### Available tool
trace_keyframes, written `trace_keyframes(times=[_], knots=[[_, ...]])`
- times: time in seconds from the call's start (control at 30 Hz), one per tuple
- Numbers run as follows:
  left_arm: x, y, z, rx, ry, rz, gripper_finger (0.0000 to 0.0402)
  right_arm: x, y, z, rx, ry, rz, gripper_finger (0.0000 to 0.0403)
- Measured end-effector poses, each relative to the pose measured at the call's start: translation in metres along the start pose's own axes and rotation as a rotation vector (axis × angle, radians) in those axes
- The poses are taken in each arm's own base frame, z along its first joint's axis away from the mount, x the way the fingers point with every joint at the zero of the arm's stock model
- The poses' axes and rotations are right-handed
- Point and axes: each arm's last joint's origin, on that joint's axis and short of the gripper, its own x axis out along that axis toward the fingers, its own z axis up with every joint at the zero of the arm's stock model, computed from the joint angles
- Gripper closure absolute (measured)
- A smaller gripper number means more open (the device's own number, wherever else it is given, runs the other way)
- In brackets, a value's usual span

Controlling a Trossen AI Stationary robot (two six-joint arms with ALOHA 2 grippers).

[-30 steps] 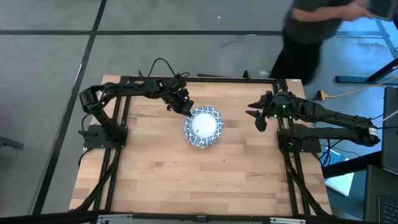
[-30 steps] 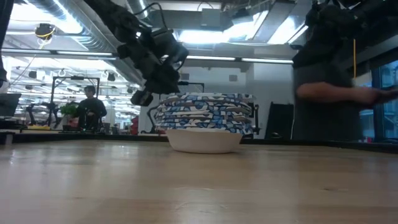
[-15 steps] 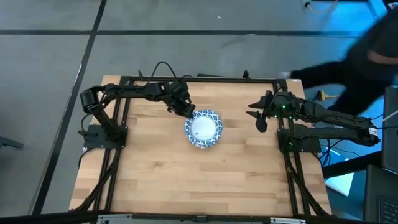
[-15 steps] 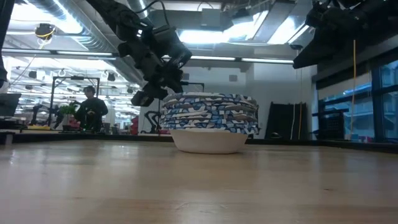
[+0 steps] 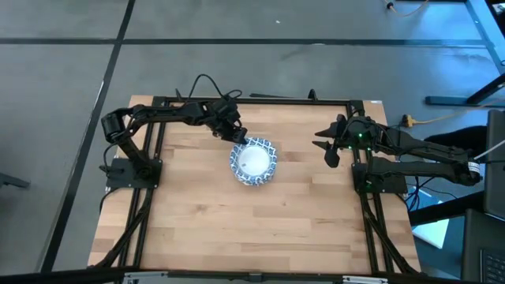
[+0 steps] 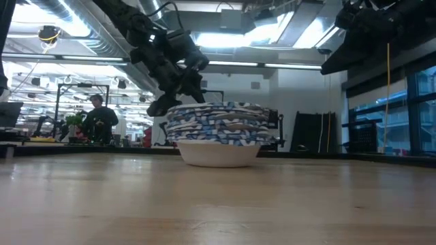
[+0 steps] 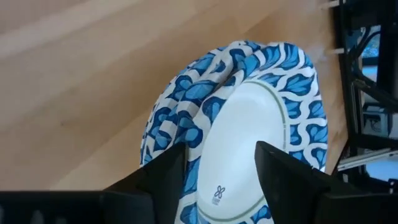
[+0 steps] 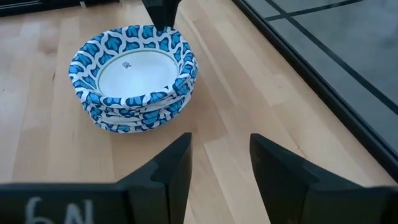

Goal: Nest bowls inside each other
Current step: Stack the white bowl on top of the other white bowls, then return to Home Position

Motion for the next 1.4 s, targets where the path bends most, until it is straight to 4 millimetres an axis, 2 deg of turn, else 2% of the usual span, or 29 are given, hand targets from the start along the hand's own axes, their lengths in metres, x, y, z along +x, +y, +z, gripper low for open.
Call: trace_keyframes(times=[0.2, 0.43, 0.6, 0.77, 0.93, 1.07, 1.3, 1.4], knots=[[-0.006, 0.004, 0.009, 0.081, -0.054, -0.007, 0.0211, 0.0, 0.0, 0.002, 0.002, -0.017, 0.0, 0.0241], [-0.021, 0.023, 0.032, 0.163, -0.163, 0.003, 0.0211, 0.0, 0.0, 0.002, 0.032, -0.025, -0.006, 0.0241], [-0.031, 0.029, 0.048, 0.326, -0.29, 0.027, 0.0213, 0.0, -0.003, 0.003, 0.056, -0.037, -0.096, 0.0241], [-0.042, 0.024, 0.059, 0.487, -0.389, -0.054, 0.0213, -0.001, -0.005, 0.008, 0.067, -0.09, -0.174, 0.0241], [-0.065, 0.018, 0.064, 0.594, -0.475, -0.101, 0.0213, -0.005, -0.005, 0.014, 0.077, -0.167, -0.169, 0.0241], [-0.091, 0.009, 0.062, 0.688, -0.569, -0.101, 0.0212, -0.013, -0.005, 0.015, 0.08, -0.203, -0.168, 0.0241], [-0.14, -0.006, 0.052, 0.768, -0.72, -0.106, 0.0212, -0.034, -0.007, 0.014, 0.072, -0.294, -0.18, 0.0241], [-0.153, -0.011, 0.046, 0.809, -0.761, -0.104, 0.0211, -0.042, -0.007, 0.013, 0.097, -0.332, -0.176, 0.0241]])
